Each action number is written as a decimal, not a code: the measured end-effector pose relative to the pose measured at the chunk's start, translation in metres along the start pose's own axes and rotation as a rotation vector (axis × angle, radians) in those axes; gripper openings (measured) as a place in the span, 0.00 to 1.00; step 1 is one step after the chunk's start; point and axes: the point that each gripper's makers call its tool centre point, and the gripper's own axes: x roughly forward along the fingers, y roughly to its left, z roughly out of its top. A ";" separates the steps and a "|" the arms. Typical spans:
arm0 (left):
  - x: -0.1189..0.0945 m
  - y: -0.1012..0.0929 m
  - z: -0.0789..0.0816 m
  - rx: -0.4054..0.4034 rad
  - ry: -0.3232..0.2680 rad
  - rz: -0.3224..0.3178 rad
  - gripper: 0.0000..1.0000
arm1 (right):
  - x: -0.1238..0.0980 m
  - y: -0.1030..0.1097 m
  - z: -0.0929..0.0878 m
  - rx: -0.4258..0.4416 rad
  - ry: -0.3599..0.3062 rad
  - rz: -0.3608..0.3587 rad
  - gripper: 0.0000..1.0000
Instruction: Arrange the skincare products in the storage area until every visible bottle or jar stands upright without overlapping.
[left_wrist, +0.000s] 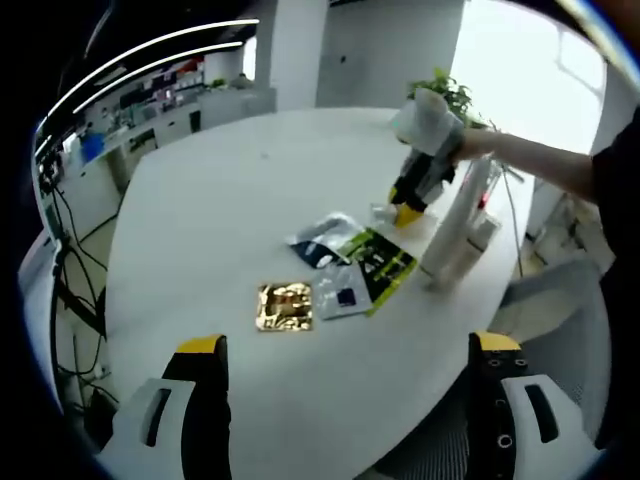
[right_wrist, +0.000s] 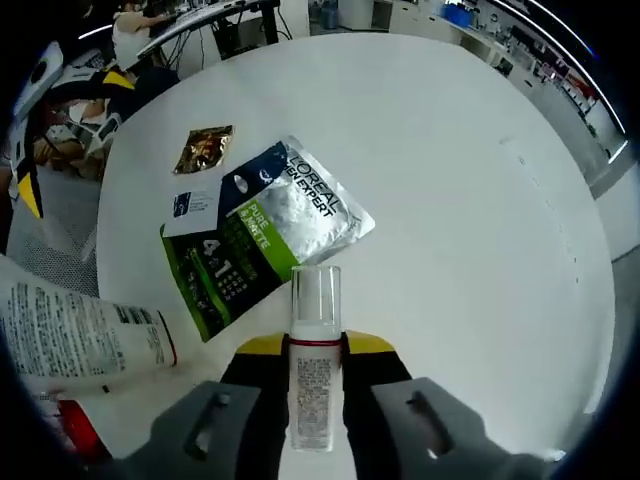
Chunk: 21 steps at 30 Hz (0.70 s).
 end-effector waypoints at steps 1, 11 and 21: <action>0.000 0.000 0.000 -0.003 -0.001 -0.002 0.97 | -0.001 -0.001 0.002 -0.002 -0.008 -0.003 0.19; -0.005 -0.004 0.004 -0.008 -0.030 -0.010 0.97 | -0.049 -0.005 0.064 0.071 -0.305 -0.001 0.18; -0.012 -0.009 0.019 -0.007 -0.099 -0.021 0.95 | -0.092 0.007 0.108 0.047 -0.464 -0.010 0.18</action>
